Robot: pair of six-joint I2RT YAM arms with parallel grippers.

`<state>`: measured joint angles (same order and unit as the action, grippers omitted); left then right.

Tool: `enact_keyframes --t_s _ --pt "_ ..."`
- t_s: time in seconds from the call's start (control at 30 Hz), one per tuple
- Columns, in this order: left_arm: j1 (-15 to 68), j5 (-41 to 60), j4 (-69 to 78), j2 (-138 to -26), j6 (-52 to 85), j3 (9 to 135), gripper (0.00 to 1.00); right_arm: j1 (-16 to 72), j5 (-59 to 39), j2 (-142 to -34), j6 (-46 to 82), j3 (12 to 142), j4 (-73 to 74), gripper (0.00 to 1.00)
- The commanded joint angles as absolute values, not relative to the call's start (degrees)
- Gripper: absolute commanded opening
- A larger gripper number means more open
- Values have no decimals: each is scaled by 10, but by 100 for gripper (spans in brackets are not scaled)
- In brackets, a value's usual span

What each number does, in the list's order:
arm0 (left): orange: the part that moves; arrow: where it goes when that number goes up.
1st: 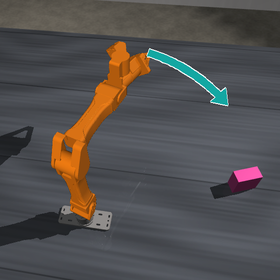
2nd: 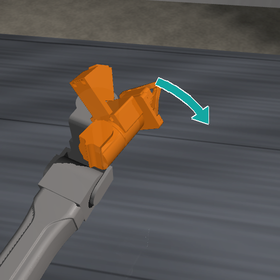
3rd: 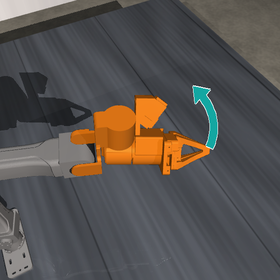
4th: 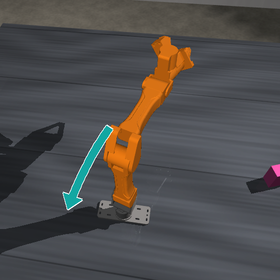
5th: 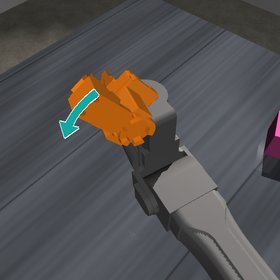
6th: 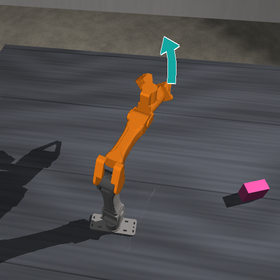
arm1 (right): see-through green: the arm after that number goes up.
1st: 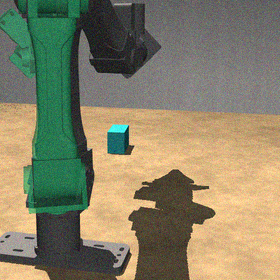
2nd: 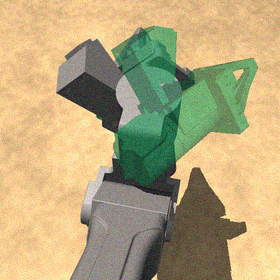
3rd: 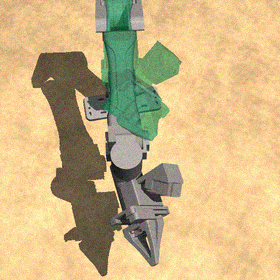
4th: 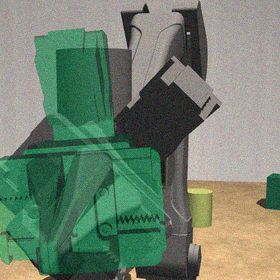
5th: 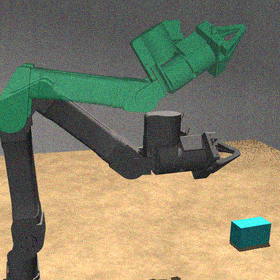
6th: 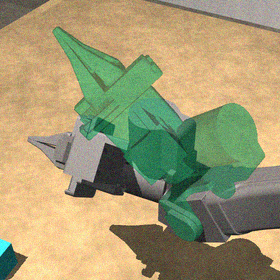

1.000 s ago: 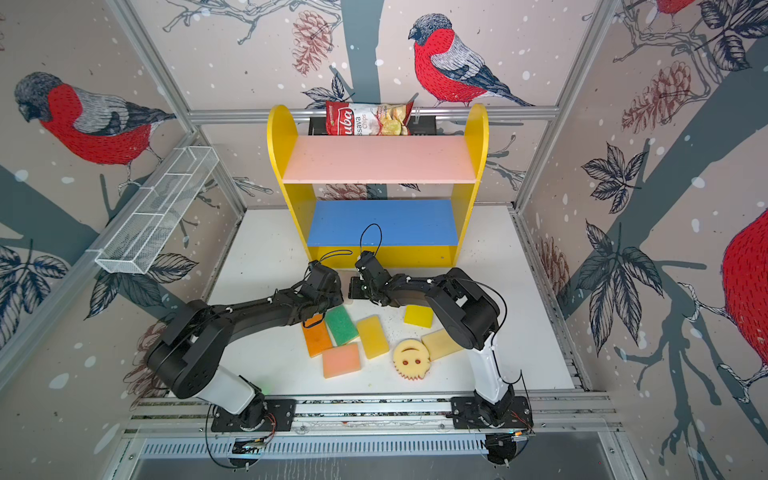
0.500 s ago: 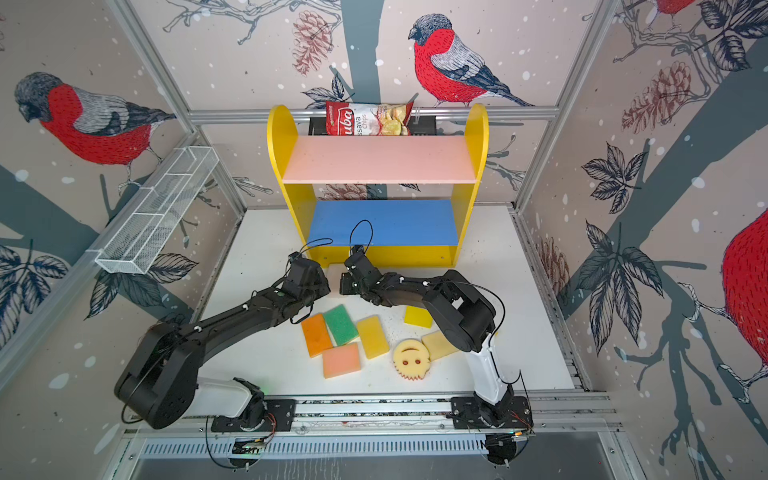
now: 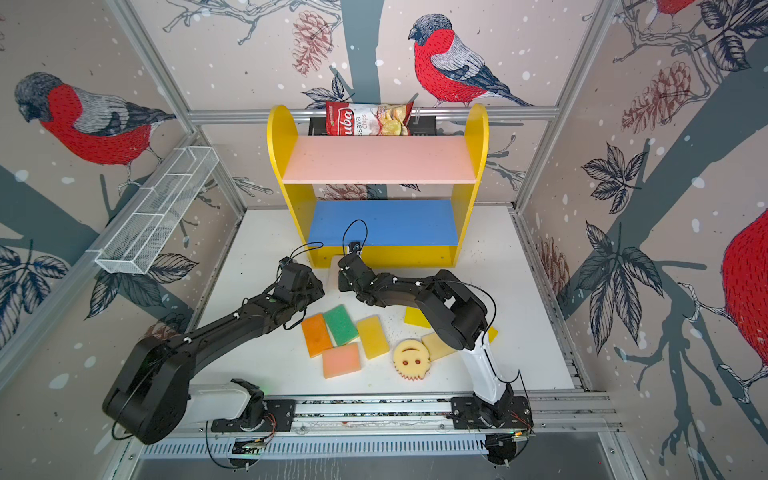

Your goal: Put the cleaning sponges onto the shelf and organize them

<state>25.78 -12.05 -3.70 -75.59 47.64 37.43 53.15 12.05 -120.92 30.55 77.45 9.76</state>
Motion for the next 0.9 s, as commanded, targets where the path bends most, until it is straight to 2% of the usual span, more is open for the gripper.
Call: enact_keyframes --t_s 0.0,0.1,0.23,0.33,0.5,0.6,0.67,0.73,0.77,0.83,0.87 --pt "257 -116 -23 -764 482 375 54 531 154 -1215 269 780 123 0" --pt "257 -111 -23 -776 483 380 54 528 161 -1220 255 782 126 1" --pt "257 -96 -29 -798 485 391 54 518 162 -1228 253 781 131 11" --pt "257 -87 -35 -814 487 399 54 507 148 -1221 267 773 136 23" --pt "257 -91 -38 -815 486 402 54 497 116 -1183 280 745 145 52" --pt "257 -88 -37 -816 485 402 54 493 74 -1148 292 713 156 56" --pt "256 -84 -37 -819 486 401 54 494 43 -1120 300 685 170 56" --pt "254 -79 -35 -820 486 399 54 498 9 -1101 302 661 181 48" --pt "253 -77 -35 -819 486 398 54 503 -1 -1093 301 650 180 38" --pt "250 -70 -39 -817 486 399 54 514 -11 -1086 291 635 179 12" --pt "250 -69 -45 -812 486 400 54 520 -12 -1085 285 630 175 4"
